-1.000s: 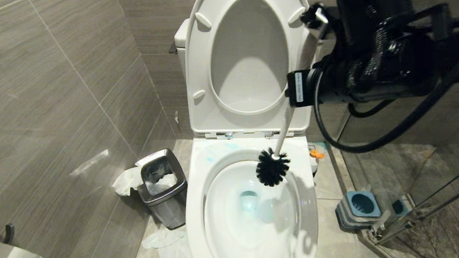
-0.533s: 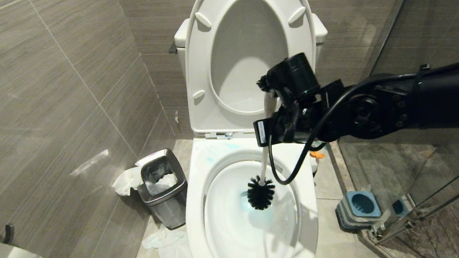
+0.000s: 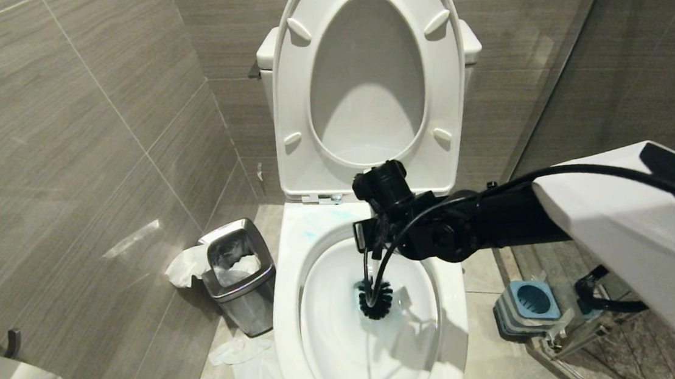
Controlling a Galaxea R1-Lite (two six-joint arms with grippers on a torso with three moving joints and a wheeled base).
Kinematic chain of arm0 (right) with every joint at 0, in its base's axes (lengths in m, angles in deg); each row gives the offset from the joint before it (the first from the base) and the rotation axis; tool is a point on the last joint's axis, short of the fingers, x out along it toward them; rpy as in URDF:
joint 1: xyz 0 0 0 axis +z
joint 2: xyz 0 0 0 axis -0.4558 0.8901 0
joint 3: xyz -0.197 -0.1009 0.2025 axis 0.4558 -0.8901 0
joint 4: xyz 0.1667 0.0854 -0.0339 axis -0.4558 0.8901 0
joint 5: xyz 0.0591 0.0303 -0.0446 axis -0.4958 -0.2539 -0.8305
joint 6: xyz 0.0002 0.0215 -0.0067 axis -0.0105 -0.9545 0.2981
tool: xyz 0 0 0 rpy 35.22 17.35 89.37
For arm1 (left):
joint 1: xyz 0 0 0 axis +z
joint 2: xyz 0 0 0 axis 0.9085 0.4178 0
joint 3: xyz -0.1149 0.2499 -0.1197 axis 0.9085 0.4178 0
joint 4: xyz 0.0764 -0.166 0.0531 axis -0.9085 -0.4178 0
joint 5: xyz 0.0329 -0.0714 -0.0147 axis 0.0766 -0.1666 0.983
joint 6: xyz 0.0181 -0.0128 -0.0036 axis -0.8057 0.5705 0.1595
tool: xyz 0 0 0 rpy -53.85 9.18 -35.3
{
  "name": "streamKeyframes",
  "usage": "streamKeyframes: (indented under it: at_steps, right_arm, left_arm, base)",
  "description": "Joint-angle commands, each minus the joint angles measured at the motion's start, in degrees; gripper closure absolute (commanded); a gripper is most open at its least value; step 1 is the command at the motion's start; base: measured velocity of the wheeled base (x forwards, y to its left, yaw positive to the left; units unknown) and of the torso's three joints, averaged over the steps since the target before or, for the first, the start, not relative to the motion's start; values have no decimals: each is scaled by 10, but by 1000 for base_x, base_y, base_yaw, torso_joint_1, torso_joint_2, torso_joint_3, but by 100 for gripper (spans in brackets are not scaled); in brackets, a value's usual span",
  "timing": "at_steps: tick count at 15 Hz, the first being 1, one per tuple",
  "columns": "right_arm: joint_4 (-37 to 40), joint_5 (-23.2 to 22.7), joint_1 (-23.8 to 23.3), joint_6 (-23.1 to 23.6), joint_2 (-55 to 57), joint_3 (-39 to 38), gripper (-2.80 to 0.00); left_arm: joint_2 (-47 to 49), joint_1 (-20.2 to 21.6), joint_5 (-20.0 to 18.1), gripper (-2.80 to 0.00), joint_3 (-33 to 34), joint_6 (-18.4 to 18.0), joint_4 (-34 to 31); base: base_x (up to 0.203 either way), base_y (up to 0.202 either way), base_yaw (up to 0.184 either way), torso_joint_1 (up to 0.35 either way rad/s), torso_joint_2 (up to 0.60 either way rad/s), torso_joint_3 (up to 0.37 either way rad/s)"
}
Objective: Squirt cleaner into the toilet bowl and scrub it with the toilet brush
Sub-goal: Scrub the toilet bowl
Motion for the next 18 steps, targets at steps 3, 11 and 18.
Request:
streamKeyframes:
  at_steps: [3, 11, 18]
  right_arm:
    - [-44, 37, 0, -1, 92, 45, 0]
    - [-1, 34, 36, -12, -86, 7, 0]
    - [28, 44, 56, 8, -194, -91, 0]
  left_arm:
    - [0, 1, 0, 0, 0, 0, 0]
    - [0, 0, 0, 0, 0, 0, 0]
    - [0, 1, 0, 0, 0, 0, 0]
  base:
    - [0, 0, 0, 0, 0, 0]
    - [0, 0, 0, 0, 0, 0]
    - [0, 0, 0, 0, 0, 0]
